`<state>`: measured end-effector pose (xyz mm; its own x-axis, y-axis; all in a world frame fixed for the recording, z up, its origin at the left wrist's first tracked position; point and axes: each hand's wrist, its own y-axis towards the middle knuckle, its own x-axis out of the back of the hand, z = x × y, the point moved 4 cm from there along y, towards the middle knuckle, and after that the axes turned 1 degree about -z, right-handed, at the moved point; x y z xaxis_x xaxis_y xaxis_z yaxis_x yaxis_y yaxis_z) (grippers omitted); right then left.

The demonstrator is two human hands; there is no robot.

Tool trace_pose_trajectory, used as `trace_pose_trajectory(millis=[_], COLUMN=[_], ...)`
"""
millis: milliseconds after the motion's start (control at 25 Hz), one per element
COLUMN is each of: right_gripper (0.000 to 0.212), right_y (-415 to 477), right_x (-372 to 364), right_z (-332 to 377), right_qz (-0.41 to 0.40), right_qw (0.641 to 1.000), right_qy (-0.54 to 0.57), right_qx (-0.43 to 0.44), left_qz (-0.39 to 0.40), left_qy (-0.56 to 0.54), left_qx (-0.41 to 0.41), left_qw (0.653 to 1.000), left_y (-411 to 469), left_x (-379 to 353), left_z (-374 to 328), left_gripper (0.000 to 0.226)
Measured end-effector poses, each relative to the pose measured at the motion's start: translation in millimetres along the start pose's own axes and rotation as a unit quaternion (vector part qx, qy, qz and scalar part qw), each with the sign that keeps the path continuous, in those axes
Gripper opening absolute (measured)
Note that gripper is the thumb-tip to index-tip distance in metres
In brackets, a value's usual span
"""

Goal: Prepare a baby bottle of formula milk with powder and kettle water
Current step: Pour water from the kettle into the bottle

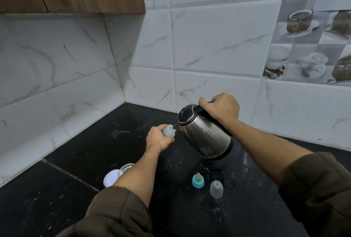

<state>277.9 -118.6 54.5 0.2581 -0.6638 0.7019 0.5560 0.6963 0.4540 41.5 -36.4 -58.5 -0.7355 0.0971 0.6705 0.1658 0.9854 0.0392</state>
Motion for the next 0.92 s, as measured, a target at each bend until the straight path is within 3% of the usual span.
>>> trace_pose_trajectory(millis=[920], right_gripper=[0.055], right_y=[-2.8], right_x=[0.3], right_z=[1.7], right_qz=[0.002], right_qw=[1.000], right_qy=[0.002], right_qx=[0.000], left_qz=[0.007], left_qy=[-0.012], left_qx=[0.002], left_qw=[1.000], left_y=[2.2], left_x=[-1.7], left_z=[4.6], left_gripper=[0.059])
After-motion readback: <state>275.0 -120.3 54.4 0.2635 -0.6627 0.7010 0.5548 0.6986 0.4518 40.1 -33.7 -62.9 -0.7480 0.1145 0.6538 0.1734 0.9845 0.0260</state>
